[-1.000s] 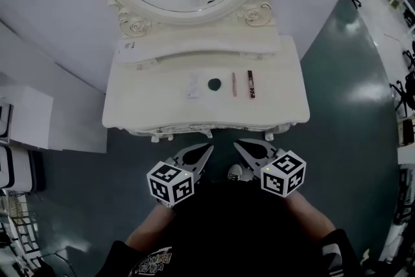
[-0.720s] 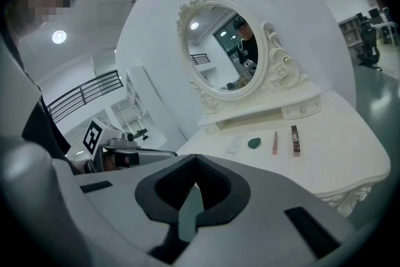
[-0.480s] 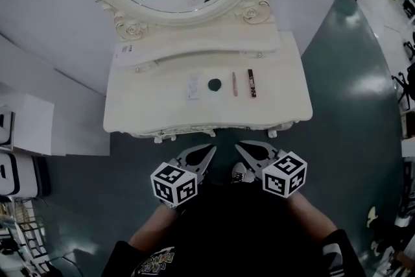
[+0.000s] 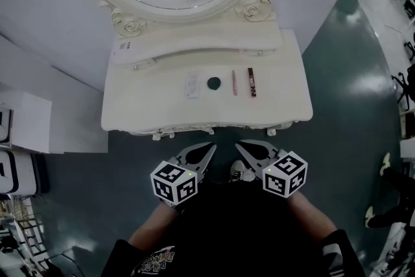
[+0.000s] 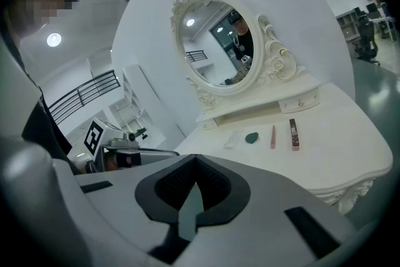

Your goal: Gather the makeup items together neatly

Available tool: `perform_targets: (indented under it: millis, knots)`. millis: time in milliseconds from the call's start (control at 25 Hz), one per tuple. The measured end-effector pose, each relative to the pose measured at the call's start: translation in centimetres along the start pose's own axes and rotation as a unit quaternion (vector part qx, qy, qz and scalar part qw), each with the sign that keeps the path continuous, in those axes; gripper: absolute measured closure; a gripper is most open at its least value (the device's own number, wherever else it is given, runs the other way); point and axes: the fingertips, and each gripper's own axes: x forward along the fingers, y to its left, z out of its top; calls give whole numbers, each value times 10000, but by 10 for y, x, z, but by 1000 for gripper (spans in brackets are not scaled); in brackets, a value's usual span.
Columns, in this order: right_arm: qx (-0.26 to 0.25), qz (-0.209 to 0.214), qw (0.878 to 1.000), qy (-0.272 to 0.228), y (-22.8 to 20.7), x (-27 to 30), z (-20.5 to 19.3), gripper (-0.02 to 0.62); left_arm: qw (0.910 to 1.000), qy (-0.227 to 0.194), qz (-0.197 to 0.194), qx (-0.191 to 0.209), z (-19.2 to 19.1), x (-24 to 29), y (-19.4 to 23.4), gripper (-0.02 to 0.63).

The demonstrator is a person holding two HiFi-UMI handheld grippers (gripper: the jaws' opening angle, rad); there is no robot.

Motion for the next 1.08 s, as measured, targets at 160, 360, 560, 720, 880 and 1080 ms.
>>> perform_targets:
  millis: [160,360,560,720,880,1080]
  knots:
    - [-38,20,10000,45,-4,3,1,566,10000,15,12,9,1,5,1,598]
    - [14,24,10000,67,-9,1,1,566,10000,53,15,14,1,10,-1,598]
    - [32,17,10000,62,-12,-1,0,566,10000,80,6,20,-1,14,-2,598]
    - [42,-5,10000,51,-15,-3,0,566,9999,96,-15,34,0,17,-4,598]
    - [46,-27,10000,43,-15,-5,-1,566,9999,112,-37,44,0,17,-5,598]
    - [47,-43,10000,60,-16,-7,-3,566,9999,122,-46,37,-2,18,-6,598]
